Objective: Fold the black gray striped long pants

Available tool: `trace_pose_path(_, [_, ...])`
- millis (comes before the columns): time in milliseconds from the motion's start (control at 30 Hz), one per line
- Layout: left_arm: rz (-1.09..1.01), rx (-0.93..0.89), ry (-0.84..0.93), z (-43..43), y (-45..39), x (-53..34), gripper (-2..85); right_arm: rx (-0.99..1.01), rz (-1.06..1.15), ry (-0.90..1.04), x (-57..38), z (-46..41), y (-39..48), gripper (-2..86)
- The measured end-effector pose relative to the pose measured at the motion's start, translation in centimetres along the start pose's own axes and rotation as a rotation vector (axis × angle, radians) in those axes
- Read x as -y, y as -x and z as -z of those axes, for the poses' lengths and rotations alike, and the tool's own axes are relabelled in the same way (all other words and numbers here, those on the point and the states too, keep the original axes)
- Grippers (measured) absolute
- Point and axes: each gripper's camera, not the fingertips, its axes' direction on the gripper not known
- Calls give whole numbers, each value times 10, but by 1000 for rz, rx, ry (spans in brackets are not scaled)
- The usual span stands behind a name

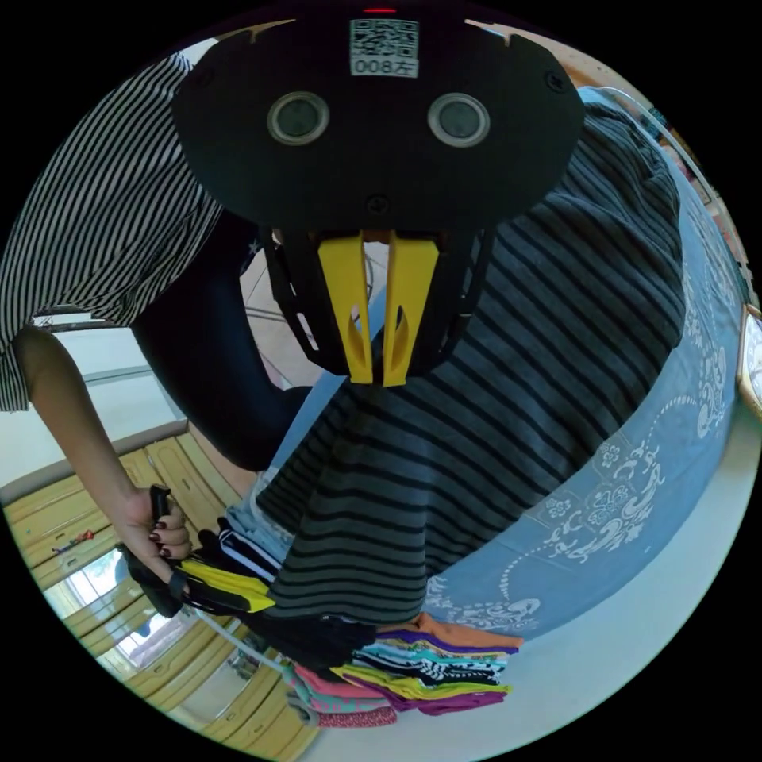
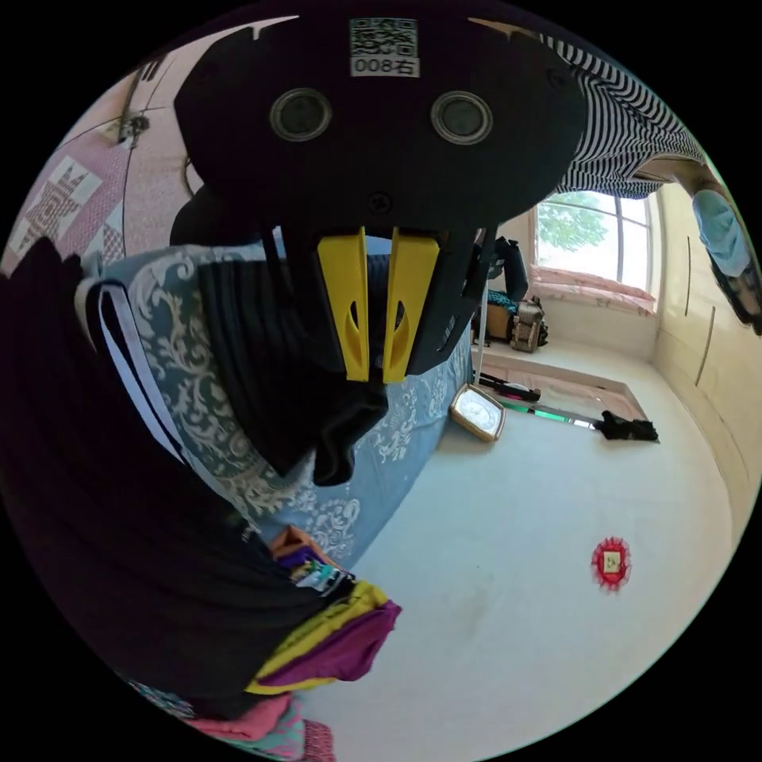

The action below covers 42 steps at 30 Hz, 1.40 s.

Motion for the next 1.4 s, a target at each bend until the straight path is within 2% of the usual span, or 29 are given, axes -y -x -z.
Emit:
trace_pose_path(233, [-37,77,131,52,-43,27,26,21,-130,6,-70,39,-96,24])
trace_pose_path(500, [-84,126,187,126,-70,51,35,59,-130,5,-110,63,-148,25])
trace_pose_path(700, [-14,2,25,213,-59,86,54,49,-136,8,-130,71,-184,25])
trace_pose_path(833, [-11,-71,-52,256,-44,145,70,22,-137,27,-143,76,-205,25])
trace_pose_path(1000, [-29,-77,-26,275,-29,230,79,18,-145,47,-158,83,-226,25])
trace_pose_path(1267, [76,-285,-19,289,14,350,96,51,-160,64,-176,94,-252,23])
trace_pose_path(1400, [49,-305,30,290,19,385,93,54,-156,86,-183,99,-260,23])
